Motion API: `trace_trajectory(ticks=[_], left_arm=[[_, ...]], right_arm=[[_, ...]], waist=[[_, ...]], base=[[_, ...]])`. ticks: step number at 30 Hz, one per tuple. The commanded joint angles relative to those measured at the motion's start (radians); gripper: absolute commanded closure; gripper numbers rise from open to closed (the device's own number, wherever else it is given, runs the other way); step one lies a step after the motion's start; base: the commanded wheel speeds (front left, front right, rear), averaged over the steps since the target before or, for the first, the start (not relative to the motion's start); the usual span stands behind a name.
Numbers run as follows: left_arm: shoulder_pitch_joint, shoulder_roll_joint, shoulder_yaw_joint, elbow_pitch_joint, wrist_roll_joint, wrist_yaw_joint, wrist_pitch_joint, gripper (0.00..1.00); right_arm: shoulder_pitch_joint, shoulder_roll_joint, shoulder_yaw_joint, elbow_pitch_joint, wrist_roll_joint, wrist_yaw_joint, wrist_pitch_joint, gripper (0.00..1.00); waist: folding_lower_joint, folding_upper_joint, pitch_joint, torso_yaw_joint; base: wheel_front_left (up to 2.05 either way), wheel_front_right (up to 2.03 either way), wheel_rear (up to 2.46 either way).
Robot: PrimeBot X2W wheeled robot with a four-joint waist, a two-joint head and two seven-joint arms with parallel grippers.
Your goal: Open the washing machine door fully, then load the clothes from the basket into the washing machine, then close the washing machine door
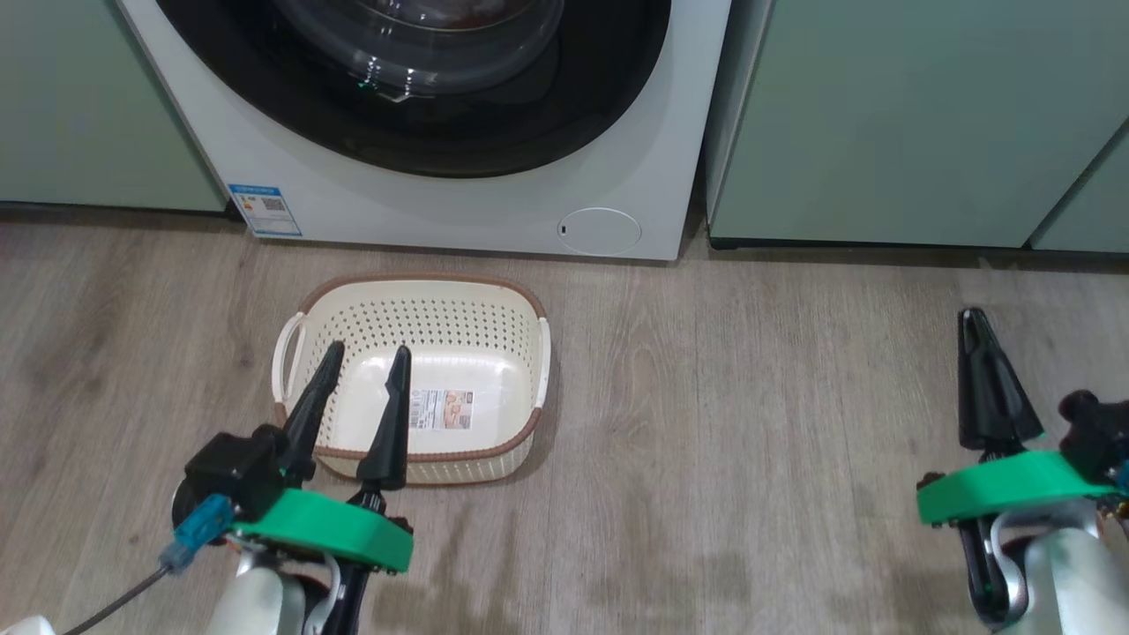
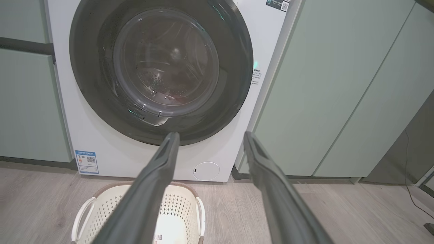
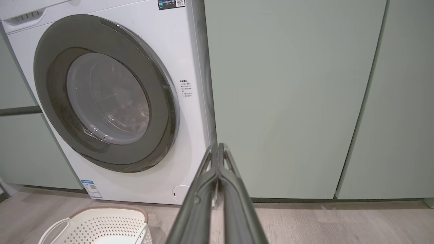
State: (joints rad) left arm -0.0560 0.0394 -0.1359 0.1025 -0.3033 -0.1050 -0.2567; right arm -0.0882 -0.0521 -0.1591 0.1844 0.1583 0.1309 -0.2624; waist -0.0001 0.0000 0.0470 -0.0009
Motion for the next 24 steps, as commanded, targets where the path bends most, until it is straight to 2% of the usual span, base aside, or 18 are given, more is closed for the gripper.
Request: trace_trajectory(ticks=[1, 3, 4, 5, 6, 24], left_arm=[[-0.024, 0.011, 0.029, -0.030, 0.009, 0.008, -0.005, 0.00], [-0.020, 0.011, 0.029, -0.028, 0.018, 0.015, -0.005, 0.00], [-0.019, 0.011, 0.028, -0.028, 0.024, 0.016, -0.005, 0.00], [-0.018, 0.011, 0.026, -0.027, 0.027, 0.018, -0.005, 0.00], [-0.018, 0.011, 0.024, -0.027, 0.032, 0.019, -0.005, 0.00], [-0.017, 0.011, 0.020, -0.031, 0.069, 0.062, -0.005, 0.00]], right_arm=[[-0.013, 0.001, 0.024, -0.040, 0.002, 0.000, 0.001, 1.00], [-0.001, 0.001, 0.026, -0.048, -0.015, 0.000, 0.001, 1.00], [0.003, 0.001, 0.026, -0.053, -0.021, 0.000, 0.001, 0.59], [0.006, 0.002, 0.026, -0.056, -0.019, 0.000, 0.001, 0.09], [0.009, 0.002, 0.024, -0.058, -0.010, 0.000, 0.001, 0.00], [0.013, 0.002, 0.013, -0.060, -0.009, 0.000, 0.001, 0.00]], waist=[[0.0001, 0.0000, -0.002, -0.001], [0.0001, 0.0000, -0.004, -0.002], [0.0001, 0.0000, -0.005, -0.002], [0.0001, 0.0000, -0.006, -0.002], [0.0001, 0.0000, -0.007, -0.002], [0.0001, 0.0000, -0.010, -0.005]], base=[[0.00, 0.00, 0.00], [0.00, 0.00, 0.00], [0.00, 0.00, 0.00], [0.00, 0.00, 0.00], [0.00, 0.00, 0.00], [0.00, 0.00, 0.00]])
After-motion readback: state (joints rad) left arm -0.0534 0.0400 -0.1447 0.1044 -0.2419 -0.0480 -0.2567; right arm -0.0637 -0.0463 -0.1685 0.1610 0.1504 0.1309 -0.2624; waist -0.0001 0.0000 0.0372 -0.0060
